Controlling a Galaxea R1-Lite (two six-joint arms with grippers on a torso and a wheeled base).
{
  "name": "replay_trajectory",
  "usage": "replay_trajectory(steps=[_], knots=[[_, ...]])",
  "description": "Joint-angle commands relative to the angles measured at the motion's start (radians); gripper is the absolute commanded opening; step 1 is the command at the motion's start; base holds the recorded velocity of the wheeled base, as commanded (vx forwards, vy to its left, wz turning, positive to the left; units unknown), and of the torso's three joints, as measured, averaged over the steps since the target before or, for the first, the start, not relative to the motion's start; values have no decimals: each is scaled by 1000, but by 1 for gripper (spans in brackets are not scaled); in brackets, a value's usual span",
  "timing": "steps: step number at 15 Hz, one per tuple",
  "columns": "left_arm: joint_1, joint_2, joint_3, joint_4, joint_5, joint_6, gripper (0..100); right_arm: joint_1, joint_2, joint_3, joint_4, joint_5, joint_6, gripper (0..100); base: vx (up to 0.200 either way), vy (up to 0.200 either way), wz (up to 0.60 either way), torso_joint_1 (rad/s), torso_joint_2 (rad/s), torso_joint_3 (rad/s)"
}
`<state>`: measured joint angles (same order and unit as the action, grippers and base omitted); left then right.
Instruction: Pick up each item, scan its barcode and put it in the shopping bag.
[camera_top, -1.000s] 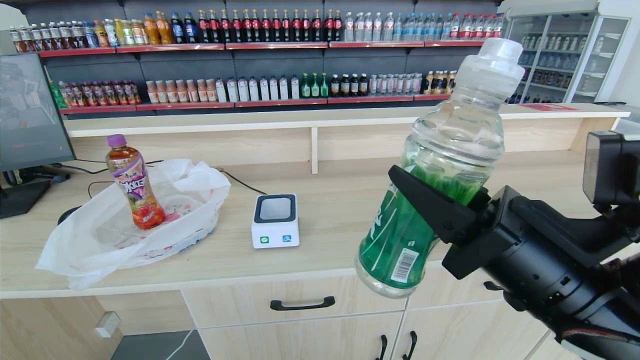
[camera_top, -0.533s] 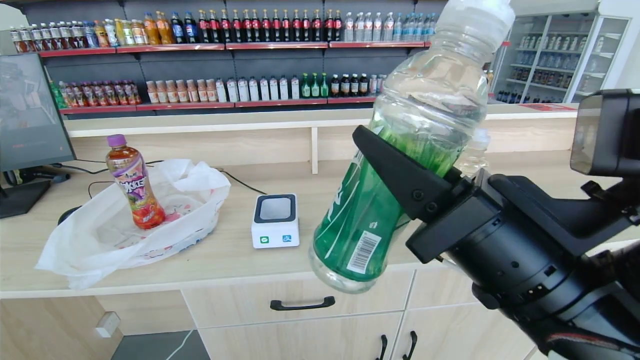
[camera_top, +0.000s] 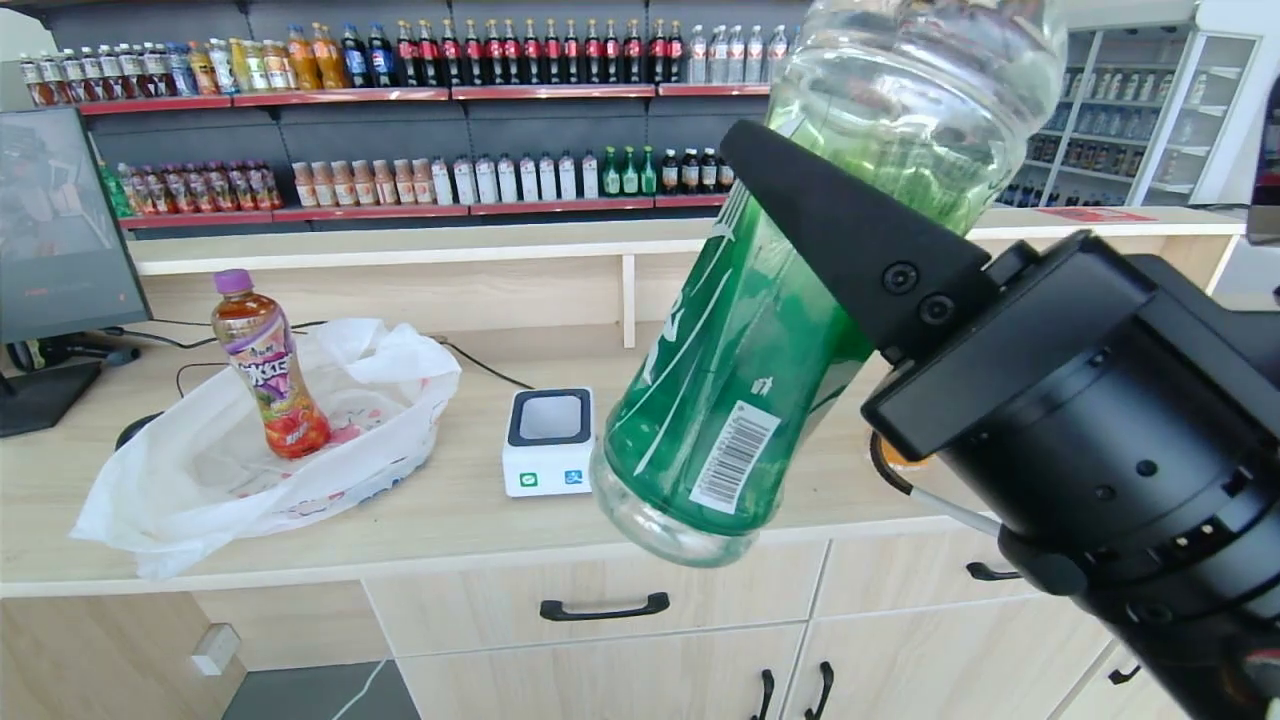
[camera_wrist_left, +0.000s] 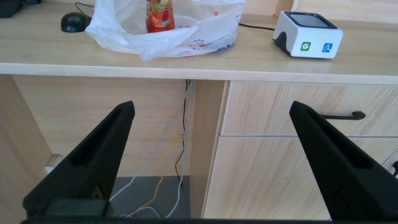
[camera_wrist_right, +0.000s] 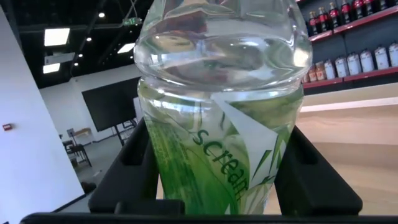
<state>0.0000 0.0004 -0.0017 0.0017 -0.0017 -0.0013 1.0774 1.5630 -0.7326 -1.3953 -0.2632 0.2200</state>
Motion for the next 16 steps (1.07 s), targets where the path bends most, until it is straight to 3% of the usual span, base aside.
replay_trajectory(steps=[1,16], knots=[[2,0,0,0,0,0,100,19,-15,-21,7,-5,1,0,0,0,0,0,0,0],[0,0,0,0,0,0,100,19,-24,-13,6,-24,-5,0,0,0,0,0,0,0]])
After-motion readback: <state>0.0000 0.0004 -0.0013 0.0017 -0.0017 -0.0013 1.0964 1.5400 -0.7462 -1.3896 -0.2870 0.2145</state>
